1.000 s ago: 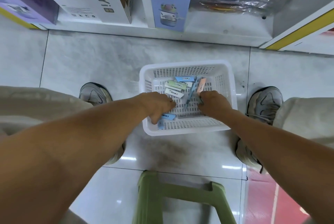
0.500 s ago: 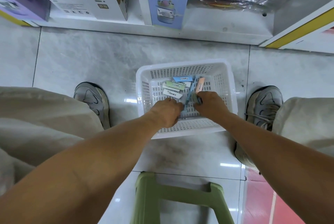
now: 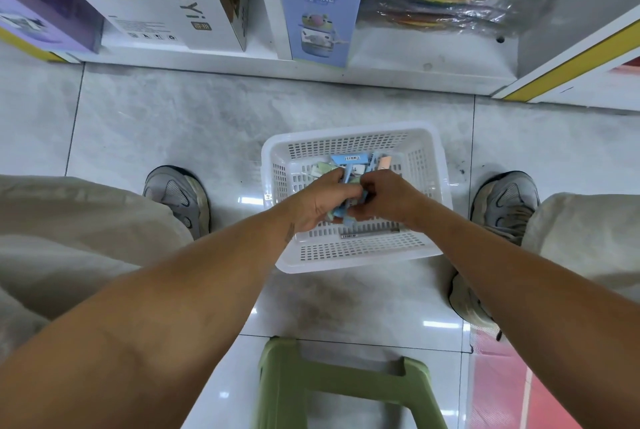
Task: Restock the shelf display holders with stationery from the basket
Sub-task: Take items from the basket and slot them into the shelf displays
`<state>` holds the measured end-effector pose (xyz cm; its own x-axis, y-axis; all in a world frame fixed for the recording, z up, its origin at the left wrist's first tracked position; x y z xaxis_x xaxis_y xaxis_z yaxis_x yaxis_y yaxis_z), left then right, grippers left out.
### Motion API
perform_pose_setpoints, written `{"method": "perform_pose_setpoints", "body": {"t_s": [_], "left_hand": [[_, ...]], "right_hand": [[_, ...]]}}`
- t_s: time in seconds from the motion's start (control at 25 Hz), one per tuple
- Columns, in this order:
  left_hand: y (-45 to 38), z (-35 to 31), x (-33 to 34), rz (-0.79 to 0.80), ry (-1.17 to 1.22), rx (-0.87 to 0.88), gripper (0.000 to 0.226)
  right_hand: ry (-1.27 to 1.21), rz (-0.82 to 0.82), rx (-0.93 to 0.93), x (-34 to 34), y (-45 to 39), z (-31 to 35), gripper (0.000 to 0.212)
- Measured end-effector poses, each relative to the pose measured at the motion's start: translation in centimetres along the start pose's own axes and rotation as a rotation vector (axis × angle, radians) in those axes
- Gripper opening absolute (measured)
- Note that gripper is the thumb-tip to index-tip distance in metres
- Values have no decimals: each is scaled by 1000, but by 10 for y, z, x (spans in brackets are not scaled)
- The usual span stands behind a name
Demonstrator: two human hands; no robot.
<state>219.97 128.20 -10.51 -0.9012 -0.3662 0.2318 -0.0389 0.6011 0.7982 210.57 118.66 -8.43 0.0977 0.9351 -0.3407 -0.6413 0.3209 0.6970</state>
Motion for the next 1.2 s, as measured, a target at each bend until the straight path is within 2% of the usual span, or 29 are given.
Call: {"method": "perform_pose_setpoints", "body": {"t_s": [0.08,0.16,0.24,0.32,0.4,0.44,0.52,0.56,0.72,0.88,0.96,1.04,1.12,1.2], "left_hand": [[-2,4,-4,-42,-106,23,32],[-1,6,-5,-34,-74,29,34],[-2,5,-6,-67,-46,63,34],[-4,1,-8,-170,-108,116,34],[-6,-5,-15,-337,-357,197,39],[-6,-8,-16,-405,-531,247,41],[-4,-12,-8,-456,-787,340,39],[-4,-13,-2,-463,-870,379,36],[-13,-17,28,-483,-1179,467,44],[-20,-15,43,-522,-1333,456,44],[-20,-12,48,-529,-1291,435,36],[-19,-15,44,-496,-1124,370,29],[-16,-26,31,-426,-881,307,31],[-6,-46,12,-350,-774,268,32]], "right_hand": [[-8,7,-10,4,0,1,33],[-121,16,-9,6,2,0,47],[-185,-3,-11,4,2,0,47],[-178,-97,46,-1,-3,-4,39],[62,-222,113,-12,-6,-12,27],[296,-204,124,-15,-5,-15,22],[732,-27,138,-10,2,-25,11],[856,30,137,-5,7,-31,8],[999,-24,65,9,14,-40,13],[1113,-11,-30,11,13,-44,19],[1164,25,-70,10,12,-43,23],[1138,66,-82,8,10,-41,29],[1033,105,-57,-2,12,-34,26],[843,99,-25,-22,17,-20,13]]}}
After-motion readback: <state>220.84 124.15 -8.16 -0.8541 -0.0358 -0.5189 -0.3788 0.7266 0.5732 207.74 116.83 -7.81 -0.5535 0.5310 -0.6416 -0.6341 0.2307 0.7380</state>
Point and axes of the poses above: each hand's wrist, its own y-axis away from the middle knuckle, its own x-axis out of the palm, z = x × y, the point moved 4 cm from there along -y, towards the middle knuckle, and after that the axes turned 3 degrees about y, right-handed, at the moved point
